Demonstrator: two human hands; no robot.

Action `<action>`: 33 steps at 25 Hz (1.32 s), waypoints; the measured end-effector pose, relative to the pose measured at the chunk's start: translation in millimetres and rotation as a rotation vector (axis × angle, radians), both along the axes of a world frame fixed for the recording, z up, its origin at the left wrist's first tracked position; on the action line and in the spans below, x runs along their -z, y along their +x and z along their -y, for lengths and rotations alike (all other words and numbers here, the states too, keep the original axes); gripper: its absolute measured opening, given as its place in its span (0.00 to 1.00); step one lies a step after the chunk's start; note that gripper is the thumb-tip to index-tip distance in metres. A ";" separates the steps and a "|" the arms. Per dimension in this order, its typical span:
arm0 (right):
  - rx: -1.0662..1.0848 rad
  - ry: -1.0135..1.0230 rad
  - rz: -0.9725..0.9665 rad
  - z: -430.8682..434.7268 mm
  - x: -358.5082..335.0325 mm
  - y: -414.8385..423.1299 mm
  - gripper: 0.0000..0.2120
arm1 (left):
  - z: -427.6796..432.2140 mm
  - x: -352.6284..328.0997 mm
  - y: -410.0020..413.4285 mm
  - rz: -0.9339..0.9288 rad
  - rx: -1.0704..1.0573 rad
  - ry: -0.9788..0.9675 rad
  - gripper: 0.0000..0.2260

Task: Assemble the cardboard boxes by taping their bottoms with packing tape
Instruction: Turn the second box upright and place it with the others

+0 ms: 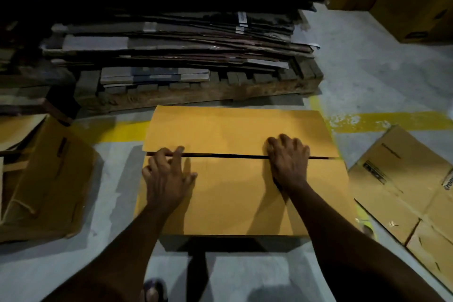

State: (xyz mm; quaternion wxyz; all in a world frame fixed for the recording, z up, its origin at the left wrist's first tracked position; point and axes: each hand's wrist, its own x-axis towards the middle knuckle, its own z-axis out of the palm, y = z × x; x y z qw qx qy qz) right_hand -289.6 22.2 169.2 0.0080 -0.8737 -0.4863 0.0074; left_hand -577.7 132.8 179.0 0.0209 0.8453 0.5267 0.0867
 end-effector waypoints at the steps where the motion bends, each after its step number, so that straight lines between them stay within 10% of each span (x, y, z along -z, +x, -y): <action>1: 0.106 -0.046 -0.020 11.0 10.9 6.6 0.19 | -11.1 -5.2 -2.1 -0.023 -0.063 -0.032 0.39; 9: 0.631 -0.146 -0.267 33.6 16.0 49.6 0.33 | -61.7 9.1 -19.8 -0.095 -0.215 -0.691 0.48; 24: 0.757 0.110 -0.298 44.2 10.0 -6.1 0.35 | -77.6 -17.5 -65.0 -0.038 -0.167 -0.556 0.43; 33: 0.709 0.319 -0.314 24.3 -148.3 -56.4 0.35 | -71.6 -184.0 -112.8 0.155 -0.212 -0.359 0.40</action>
